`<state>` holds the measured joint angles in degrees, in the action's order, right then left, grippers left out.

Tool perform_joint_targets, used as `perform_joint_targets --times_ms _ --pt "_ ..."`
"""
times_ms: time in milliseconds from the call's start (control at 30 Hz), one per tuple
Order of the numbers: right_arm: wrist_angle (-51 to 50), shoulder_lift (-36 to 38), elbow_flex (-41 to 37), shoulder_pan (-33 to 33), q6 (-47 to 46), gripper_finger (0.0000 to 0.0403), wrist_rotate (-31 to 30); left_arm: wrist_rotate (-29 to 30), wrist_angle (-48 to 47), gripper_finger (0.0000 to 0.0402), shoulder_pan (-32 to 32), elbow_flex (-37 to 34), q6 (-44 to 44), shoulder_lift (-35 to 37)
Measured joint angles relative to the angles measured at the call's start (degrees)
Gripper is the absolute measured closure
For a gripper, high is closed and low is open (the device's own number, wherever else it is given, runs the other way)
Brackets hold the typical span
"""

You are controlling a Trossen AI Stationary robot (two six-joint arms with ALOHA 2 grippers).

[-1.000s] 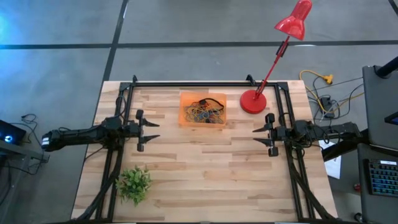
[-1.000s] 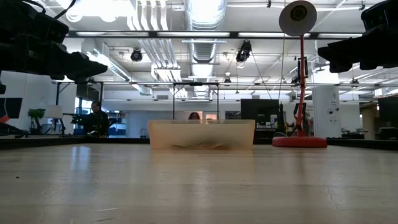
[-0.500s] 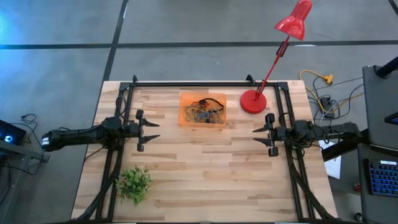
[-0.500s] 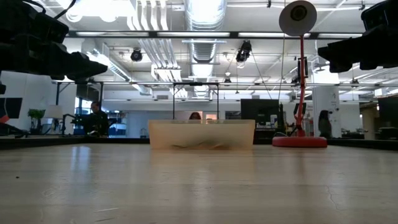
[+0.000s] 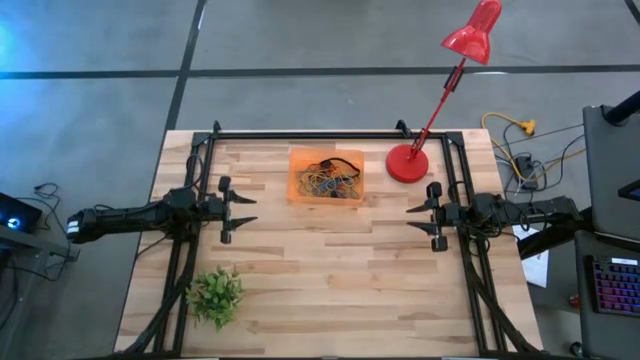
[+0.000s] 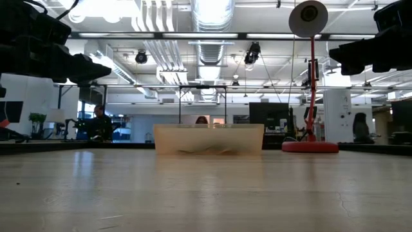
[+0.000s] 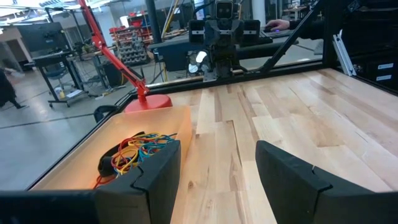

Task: Pick and place rubber bands into bin
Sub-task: Return to Home position

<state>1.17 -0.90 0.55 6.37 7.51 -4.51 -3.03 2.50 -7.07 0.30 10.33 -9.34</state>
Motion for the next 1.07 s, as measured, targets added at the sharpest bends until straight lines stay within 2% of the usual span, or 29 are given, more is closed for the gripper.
perform_joint_targets --times_ms 1067 --pt "0.01 0.00 0.00 0.00 0.00 0.0272 -0.02 0.00 0.00 0.0209 -0.02 0.00 0.00 0.00"
